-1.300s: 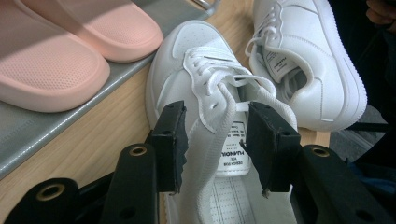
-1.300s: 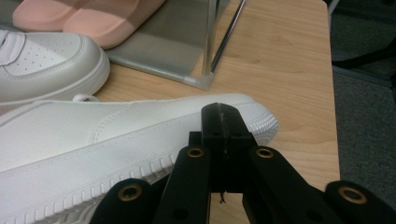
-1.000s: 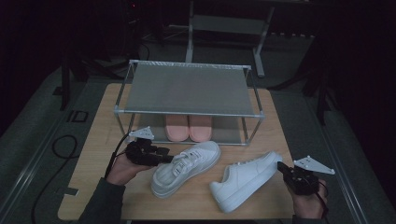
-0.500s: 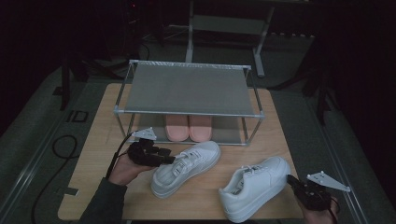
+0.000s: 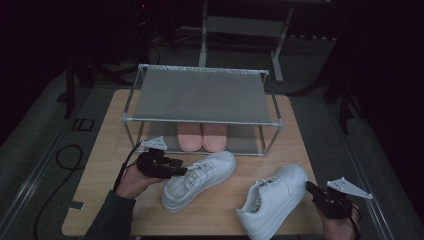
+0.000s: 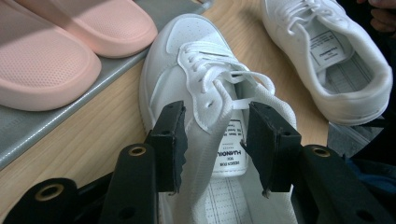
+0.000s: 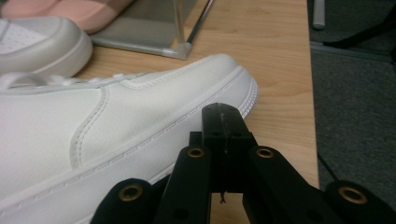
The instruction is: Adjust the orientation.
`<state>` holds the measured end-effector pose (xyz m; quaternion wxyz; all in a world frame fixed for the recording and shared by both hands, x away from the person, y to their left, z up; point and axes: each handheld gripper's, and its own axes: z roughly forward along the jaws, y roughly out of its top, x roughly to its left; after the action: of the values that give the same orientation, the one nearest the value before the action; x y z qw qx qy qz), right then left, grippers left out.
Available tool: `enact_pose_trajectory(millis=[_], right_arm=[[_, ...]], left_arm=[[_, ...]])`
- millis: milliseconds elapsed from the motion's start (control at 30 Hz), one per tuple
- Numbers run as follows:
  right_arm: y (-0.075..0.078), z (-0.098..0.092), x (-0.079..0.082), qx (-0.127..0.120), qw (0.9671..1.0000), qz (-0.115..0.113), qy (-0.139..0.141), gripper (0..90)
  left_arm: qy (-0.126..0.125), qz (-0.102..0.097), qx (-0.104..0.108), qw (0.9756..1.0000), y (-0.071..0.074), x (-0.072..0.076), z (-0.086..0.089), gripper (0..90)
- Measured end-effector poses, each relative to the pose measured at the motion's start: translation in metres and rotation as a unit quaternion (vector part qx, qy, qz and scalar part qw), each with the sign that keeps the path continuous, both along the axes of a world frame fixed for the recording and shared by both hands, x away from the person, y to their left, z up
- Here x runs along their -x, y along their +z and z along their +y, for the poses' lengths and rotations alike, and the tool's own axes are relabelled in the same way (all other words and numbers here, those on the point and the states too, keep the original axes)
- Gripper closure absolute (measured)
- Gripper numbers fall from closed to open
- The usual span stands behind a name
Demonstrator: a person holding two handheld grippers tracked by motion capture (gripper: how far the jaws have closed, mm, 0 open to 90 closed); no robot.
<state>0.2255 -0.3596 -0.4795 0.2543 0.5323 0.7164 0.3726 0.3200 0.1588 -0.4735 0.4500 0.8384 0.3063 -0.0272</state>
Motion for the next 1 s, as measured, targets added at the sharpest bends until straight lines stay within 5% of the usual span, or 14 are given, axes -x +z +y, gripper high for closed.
enact_pose_trajectory(millis=[367, 600, 1000], right_arm=[[-0.018, -0.006, -0.016, 0.033, 0.9988, 0.032, -0.016, 90.0], [-0.031, 0.009, -0.022, 0.022, 0.9982, 0.053, 0.016, 90.0], [-0.027, 0.006, 0.002, 0.032, 0.998, 0.049, 0.021, 90.0]], left_arm=[[-0.004, 0.005, -0.004, 1.0, -0.003, -0.001, -0.004, 57.0], [-0.003, 0.003, -0.004, 1.0, -0.001, 0.0, -0.001, 57.0], [-0.003, 0.003, -0.004, 1.0, -0.002, 0.001, -0.002, 57.1]])
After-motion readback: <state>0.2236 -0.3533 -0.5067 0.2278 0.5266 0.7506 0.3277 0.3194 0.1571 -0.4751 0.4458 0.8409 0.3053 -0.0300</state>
